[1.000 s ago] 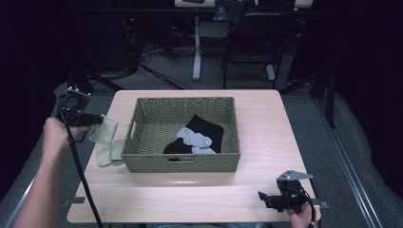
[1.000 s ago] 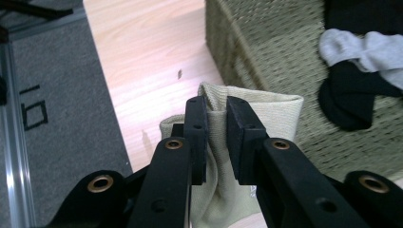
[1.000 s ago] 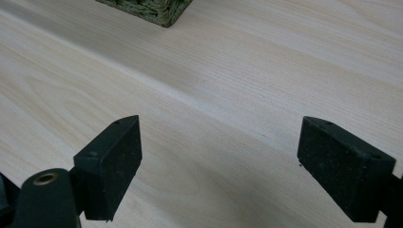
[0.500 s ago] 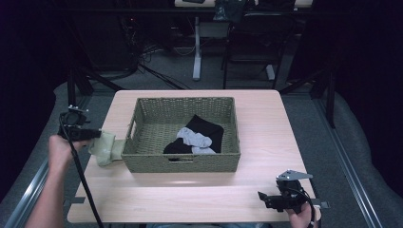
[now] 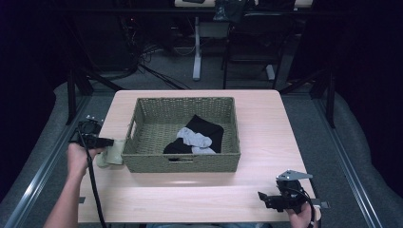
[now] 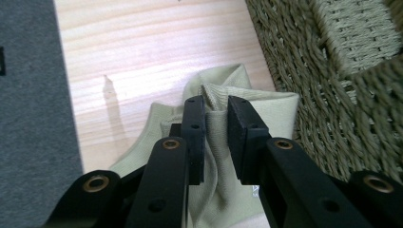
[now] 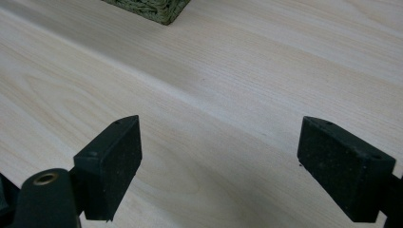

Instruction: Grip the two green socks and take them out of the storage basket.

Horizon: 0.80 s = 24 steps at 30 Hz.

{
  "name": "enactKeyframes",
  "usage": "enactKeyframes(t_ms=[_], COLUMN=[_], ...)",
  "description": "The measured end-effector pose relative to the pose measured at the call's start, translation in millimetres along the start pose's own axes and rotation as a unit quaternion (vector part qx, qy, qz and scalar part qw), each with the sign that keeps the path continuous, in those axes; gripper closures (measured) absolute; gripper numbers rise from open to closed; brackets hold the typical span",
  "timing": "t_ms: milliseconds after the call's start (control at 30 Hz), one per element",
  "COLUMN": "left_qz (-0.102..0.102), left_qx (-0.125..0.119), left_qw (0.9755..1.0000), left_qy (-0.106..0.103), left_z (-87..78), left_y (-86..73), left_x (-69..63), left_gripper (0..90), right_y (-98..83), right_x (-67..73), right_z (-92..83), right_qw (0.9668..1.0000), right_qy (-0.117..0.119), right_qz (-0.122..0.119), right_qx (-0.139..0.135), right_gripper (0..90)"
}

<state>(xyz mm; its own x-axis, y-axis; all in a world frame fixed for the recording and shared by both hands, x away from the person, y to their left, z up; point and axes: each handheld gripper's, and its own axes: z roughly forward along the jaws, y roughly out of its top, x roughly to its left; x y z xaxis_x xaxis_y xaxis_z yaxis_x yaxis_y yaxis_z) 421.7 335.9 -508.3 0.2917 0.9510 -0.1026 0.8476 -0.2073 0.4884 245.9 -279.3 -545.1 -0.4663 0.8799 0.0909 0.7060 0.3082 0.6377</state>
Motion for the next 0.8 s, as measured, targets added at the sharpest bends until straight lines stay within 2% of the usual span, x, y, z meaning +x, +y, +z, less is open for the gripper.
enactKeyframes(t_ms=[133, 267, 333, 367, 400, 433, 500, 533, 667, 733, 767, 800], left_qz=[-0.003, -0.011, -0.014, -0.019, -0.022, -0.026, -0.026, -0.026, -0.019, -0.017, -0.009, -0.004], left_qx=[0.009, 0.006, 0.002, 0.003, -0.003, -0.01, -0.022, -0.022, -0.047, -0.049, -0.066, -0.068], left_qw=[0.9999, 0.9999, 0.9999, 0.9998, 0.9997, 0.9996, 0.9994, 0.9994, 0.9986, 0.9985, 0.9976, 0.9976], left_qy=[-0.007, -0.011, -0.004, -0.004, -0.004, -0.001, 0.009, 0.009, 0.017, 0.016, 0.015, 0.012], left_z=[5.3, 3.8, 0.3, -3.6, -6.9, -14.3, -24.5, -24.5, -46.7, -50.3, -59.0, -62.7], left_y=[-1.3, -2.5, -3.6, -4.3, -5.3, -7.1, -10.3, -10.3, -18.4, -19.8, -25.0, -27.0], left_x=[0.2, 2.0, 2.8, 4.0, 5.1, 7.2, 7.5, 7.5, 0.2, -1.6, -9.5, -13.7], left_gripper=[71.4, 56.1, 45.5, 45.5, 40.5, 30.1, 22.7, 19.6, 12.8, 8.5, 7.2, 6.5], right_y=[0.0, 0.0, 0.0, 0.0, 0.0, 0.1, 0.2, 0.3, 0.4, 0.4, 0.5, 0.4], right_x=[0.1, 0.1, 0.0, 0.1, 0.0, 0.0, 0.5, 0.2, 0.4, 0.4, 0.8, 1.0], right_z=[0.0, 0.0, -0.1, -0.1, -0.1, 0.0, 0.3, -0.1, 0.8, 0.8, 0.8, 0.7], right_qw=[1.0, 1.0, 1.0, 1.0, 1.0, 1.0, 1.0, 1.0, 1.0, 1.0, 1.0, 1.0], right_qy=[-0.001, -0.001, 0.0, 0.0, 0.0, 0.001, 0.003, 0.001, 0.002, 0.002, 0.003, 0.003], right_qz=[0.0, -0.001, -0.001, 0.0, 0.0, -0.001, 0.001, -0.002, 0.002, 0.002, 0.003, 0.002], right_qx=[0.0, 0.0, -0.001, -0.002, -0.001, -0.002, -0.003, 0.0, -0.003, -0.004, -0.004, -0.004], right_gripper=[14.4, 14.4, 14.4, 14.4, 14.4, 14.4, 14.4, 14.4, 14.4, 14.4, 14.4, 14.4])
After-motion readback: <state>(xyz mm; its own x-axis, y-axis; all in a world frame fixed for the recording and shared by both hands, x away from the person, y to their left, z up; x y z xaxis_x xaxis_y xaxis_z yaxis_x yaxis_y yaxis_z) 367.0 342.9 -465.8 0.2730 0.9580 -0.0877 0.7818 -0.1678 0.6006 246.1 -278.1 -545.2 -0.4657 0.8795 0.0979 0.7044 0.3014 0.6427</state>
